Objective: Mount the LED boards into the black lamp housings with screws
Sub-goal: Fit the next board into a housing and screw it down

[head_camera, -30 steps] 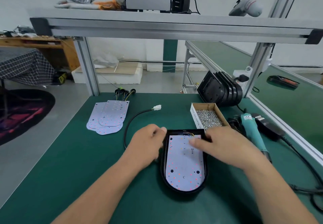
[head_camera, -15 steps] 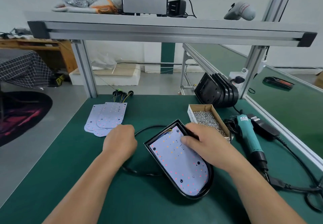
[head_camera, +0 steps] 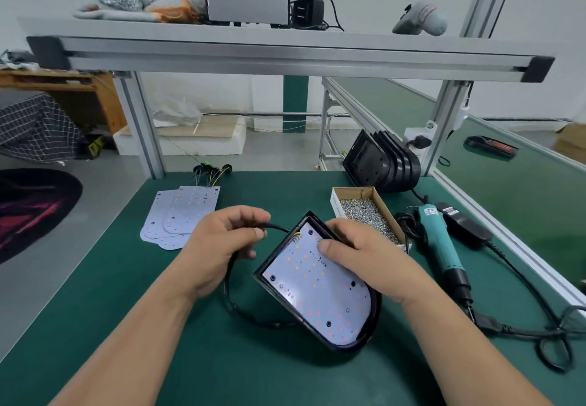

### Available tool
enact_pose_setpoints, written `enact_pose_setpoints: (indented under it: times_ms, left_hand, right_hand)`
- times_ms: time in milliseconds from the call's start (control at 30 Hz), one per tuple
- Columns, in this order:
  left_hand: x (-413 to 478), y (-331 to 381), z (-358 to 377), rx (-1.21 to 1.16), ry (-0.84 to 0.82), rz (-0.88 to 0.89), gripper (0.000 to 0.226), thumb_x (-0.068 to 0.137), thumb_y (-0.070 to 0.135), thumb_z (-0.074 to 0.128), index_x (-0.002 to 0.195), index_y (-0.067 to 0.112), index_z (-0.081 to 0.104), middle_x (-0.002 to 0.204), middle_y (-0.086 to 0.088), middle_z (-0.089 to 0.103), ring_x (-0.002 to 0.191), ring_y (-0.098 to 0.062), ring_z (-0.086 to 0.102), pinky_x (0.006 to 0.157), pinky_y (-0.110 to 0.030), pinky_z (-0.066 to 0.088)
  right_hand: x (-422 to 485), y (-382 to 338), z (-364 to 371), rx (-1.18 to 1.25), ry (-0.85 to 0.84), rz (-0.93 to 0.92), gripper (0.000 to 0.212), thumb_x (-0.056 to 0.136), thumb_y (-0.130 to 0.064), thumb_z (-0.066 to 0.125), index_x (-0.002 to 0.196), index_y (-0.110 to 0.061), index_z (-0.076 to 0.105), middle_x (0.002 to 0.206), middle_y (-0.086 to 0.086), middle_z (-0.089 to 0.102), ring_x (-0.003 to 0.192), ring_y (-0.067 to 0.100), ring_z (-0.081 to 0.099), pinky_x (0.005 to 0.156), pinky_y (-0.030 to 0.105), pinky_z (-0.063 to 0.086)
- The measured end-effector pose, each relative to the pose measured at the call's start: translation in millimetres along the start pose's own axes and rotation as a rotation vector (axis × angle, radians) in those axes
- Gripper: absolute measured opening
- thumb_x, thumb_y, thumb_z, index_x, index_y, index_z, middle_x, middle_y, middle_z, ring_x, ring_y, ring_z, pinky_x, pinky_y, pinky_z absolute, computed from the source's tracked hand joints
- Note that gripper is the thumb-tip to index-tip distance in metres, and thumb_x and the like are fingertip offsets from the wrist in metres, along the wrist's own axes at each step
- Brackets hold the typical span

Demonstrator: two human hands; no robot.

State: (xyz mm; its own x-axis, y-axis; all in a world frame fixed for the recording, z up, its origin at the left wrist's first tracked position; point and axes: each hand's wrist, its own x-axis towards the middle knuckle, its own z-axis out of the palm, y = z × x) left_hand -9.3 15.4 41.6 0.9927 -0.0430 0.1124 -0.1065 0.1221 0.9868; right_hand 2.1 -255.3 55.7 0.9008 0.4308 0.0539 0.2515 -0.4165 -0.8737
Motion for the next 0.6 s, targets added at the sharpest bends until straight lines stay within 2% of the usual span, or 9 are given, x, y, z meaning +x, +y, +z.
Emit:
enact_pose_setpoints:
  times_ms: [33,100,233,333,400,467,600]
  left_hand:
    - [0,-1,1,-0.062,-0.019,0.003,0.026,0.083,-0.001,0.073,0.096,0.02,0.083,0.094,-0.003,0.075,0.088,-0.013,0.071,0.063,-0.023,0.057]
    - [-1,-5,6,-0.145,-0.032,0.008,0.031,0.091,-0.009,0.067,0.098,0.017,0.083,0.098,-0.005,0.074,0.092,-0.017,0.072,0.065,-0.024,0.058]
    - [-2,-11,16,-0.288,-0.053,-0.002,0.028,0.084,-0.003,0.069,0.102,0.015,0.082,0.098,-0.006,0.071,0.091,-0.017,0.072,0.064,-0.022,0.056]
    - [-1,-18,17,-0.397,-0.087,-0.024,0.025,0.089,0.004,0.07,0.111,0.011,0.079,0.105,-0.011,0.072,0.097,-0.021,0.073,0.075,-0.03,0.061]
    - [-1,-23,19,-0.448,-0.084,-0.057,0.035,0.096,0.025,0.062,0.123,0.006,0.073,0.116,-0.017,0.072,0.109,-0.028,0.071,0.088,-0.043,0.061]
    - [0,-28,23,-0.352,-0.031,-0.097,0.05,0.102,0.04,0.054,0.133,0.002,0.066,0.125,-0.022,0.07,0.119,-0.034,0.066,0.096,-0.053,0.056]
    - [5,-37,27,-0.122,0.014,-0.097,0.058,0.102,0.052,0.046,0.132,0.007,0.067,0.123,-0.02,0.072,0.113,-0.032,0.069,0.09,-0.05,0.057]
  right_hand:
    - [-1,-1,-3,0.084,-0.008,0.03,0.03,0.092,-0.047,0.066,0.107,-0.021,0.07,0.09,0.006,0.069,0.081,0.016,0.062,0.074,0.038,0.05]
    - [-4,1,-8,0.27,-0.025,0.09,0.032,0.09,-0.039,0.07,0.106,-0.011,0.073,0.098,0.013,0.074,0.086,0.023,0.066,0.081,0.044,0.052]
    - [-9,4,-16,0.361,-0.06,0.108,0.028,0.092,-0.034,0.069,0.106,-0.011,0.076,0.116,0.028,0.073,0.093,0.03,0.07,0.09,0.047,0.053]
    - [-10,5,-23,0.36,0.011,0.084,0.03,0.092,-0.038,0.07,0.107,-0.012,0.076,0.114,0.024,0.075,0.093,0.027,0.071,0.09,0.047,0.054]
    - [-12,3,-31,0.298,0.08,0.05,0.034,0.091,-0.045,0.07,0.106,-0.015,0.076,0.104,0.012,0.078,0.089,0.021,0.069,0.086,0.042,0.054]
    - [-17,4,-41,0.273,0.172,0.018,0.039,0.088,-0.054,0.069,0.104,-0.019,0.076,0.099,0.001,0.076,0.085,0.016,0.068,0.081,0.037,0.054]
    - [-47,18,-74,0.332,0.403,-0.048,0.036,0.091,-0.053,0.069,0.113,-0.026,0.078,0.111,0.005,0.08,0.095,0.019,0.075,0.084,0.038,0.061]
